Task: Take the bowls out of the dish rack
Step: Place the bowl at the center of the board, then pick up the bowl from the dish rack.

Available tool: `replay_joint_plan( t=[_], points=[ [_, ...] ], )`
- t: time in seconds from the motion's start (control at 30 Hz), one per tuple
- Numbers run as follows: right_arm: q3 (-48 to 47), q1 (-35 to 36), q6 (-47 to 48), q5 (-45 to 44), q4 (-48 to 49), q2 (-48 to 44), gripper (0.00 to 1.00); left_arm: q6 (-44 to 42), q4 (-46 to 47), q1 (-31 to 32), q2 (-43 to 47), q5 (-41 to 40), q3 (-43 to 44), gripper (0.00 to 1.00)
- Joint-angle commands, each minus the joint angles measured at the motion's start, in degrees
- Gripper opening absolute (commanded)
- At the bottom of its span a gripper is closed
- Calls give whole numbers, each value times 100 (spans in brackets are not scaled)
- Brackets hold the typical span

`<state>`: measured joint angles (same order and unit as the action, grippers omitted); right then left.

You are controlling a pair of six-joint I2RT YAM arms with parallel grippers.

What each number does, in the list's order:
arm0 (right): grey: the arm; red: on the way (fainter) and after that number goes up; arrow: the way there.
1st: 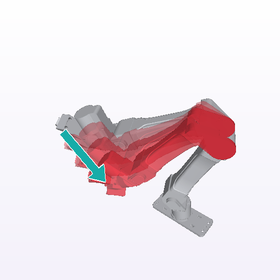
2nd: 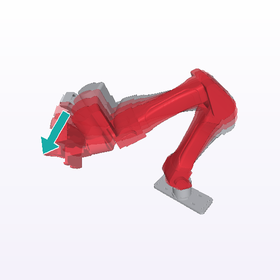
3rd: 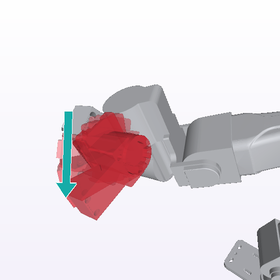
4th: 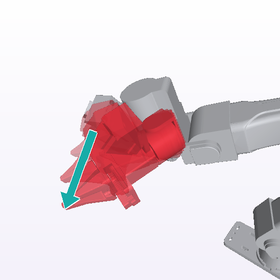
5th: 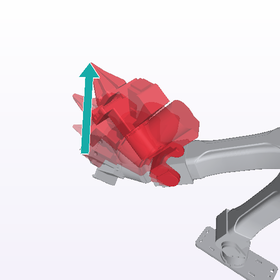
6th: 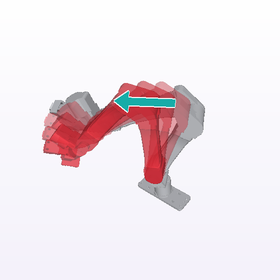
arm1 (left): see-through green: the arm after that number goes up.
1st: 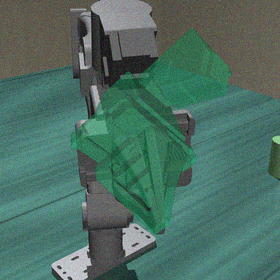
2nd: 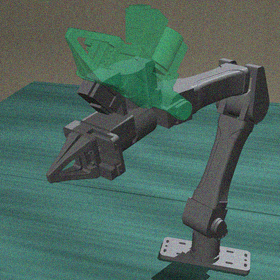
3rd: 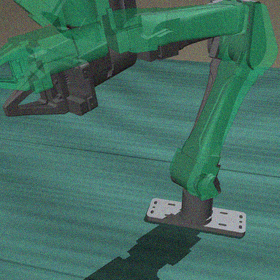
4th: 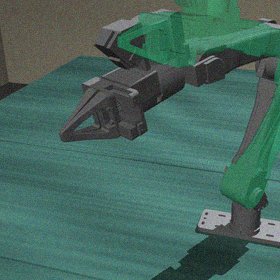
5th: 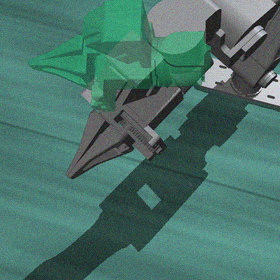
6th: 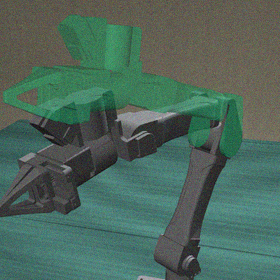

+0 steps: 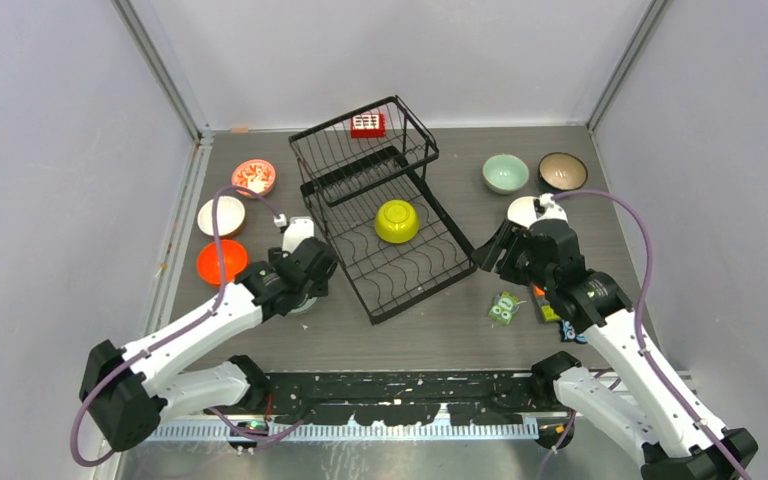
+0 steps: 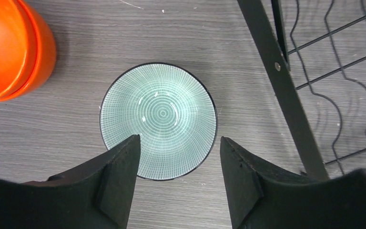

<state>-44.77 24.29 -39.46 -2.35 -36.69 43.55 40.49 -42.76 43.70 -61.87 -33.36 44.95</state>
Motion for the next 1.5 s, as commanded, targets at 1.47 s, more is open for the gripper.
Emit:
replay_joint_plan(
  t=[1.47],
  points=[
    [-2074,796,-1260,-964,2997,5429,79,1062,3709,68,2187,1825,-1551,70]
  ],
)
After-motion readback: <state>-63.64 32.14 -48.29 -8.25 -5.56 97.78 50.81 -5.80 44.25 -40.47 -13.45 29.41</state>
